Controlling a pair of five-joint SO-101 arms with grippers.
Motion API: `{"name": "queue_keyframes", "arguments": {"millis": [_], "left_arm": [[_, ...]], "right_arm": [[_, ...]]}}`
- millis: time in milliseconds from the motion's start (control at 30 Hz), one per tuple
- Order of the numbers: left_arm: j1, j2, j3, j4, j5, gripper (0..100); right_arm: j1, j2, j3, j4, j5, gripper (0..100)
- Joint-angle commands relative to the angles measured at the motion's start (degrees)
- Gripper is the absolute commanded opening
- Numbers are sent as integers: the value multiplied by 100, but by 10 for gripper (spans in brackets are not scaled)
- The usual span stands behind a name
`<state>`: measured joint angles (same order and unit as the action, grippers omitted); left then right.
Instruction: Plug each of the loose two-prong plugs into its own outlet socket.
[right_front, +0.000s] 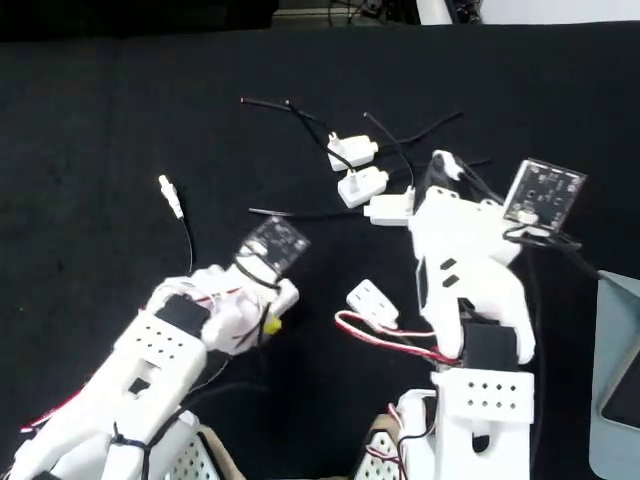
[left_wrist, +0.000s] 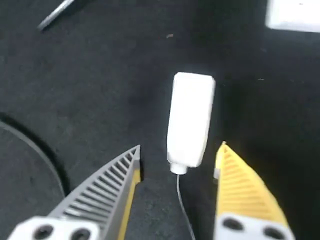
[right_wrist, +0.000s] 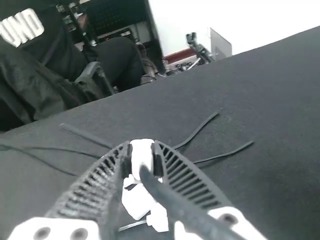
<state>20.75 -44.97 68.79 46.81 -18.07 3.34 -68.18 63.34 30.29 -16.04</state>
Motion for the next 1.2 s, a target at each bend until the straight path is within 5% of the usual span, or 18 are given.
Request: {"name": "queue_keyframes", "arguments": {"millis": [0,333,567,767,1000,1167], "left_arm": [[-444,-114,-303,-18,105,254],[-1200,-114,-338,-475,105,256],[-1191,-123,-778,44,114,256],[-1508,-123,-1288,1099,158,252],[-2923,-132,-1305,1125,440,252],[-3178,-642,-822,1037,510,252]], "right_arm": [[-202,-66,-57,18,88,11],[-202,-66,-40,18,88,11],[-422,-66,-31,62,273,11],[-1714,-66,-136,870,1020,11],[-3121,-57,-92,1310,1670,11],[-3684,277,-145,1310,1873,11]]}}
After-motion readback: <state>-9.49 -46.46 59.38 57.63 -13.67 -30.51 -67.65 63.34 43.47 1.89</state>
